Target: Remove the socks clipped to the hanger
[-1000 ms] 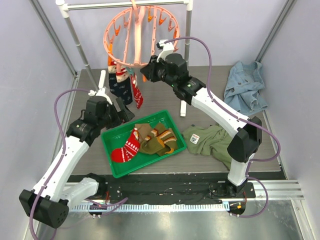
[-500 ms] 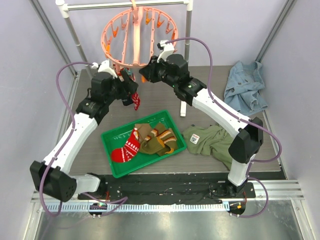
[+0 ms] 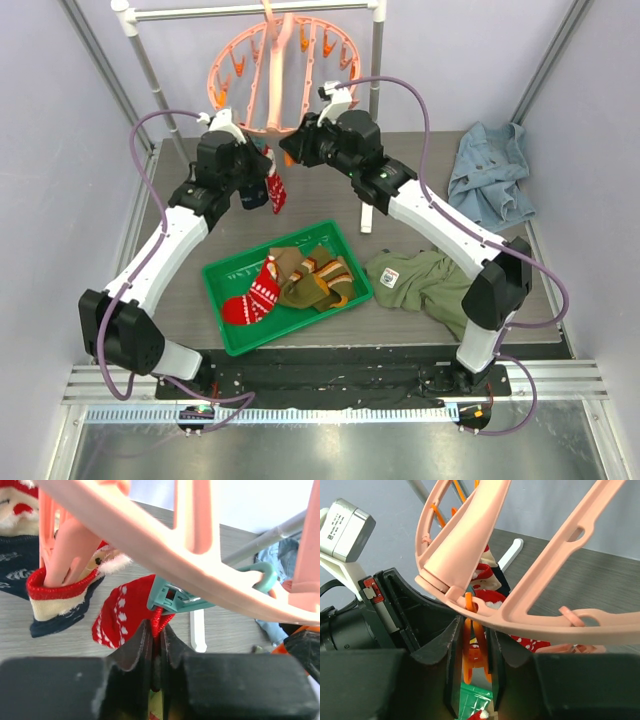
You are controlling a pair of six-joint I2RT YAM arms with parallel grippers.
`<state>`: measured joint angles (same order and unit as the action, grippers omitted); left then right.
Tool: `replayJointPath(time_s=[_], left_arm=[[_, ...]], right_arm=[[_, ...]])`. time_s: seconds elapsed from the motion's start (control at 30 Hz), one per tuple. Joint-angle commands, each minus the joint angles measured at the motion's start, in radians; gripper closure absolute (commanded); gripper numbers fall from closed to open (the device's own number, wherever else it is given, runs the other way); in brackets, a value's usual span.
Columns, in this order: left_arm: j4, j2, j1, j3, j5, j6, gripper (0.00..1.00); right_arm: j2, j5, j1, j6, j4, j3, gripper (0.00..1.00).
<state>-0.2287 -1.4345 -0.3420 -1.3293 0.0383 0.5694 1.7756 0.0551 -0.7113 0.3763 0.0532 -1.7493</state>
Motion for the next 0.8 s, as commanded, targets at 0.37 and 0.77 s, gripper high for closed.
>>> replayJointPath(time_s=[0.37,0.77], left_arm=[[-0.064,0.062,0.003,-0.1,-0.187,0.035,1.0],[-0.144,0.06,0.003,-0.185,-0.307,0.06,1.0]], right_arm=[[-0.34,-0.014,0.001,-0.115,-0.116,0.322,0.2],[-0.346,0.052,-0.048,-0.235,-0.461,0.573,0.2]])
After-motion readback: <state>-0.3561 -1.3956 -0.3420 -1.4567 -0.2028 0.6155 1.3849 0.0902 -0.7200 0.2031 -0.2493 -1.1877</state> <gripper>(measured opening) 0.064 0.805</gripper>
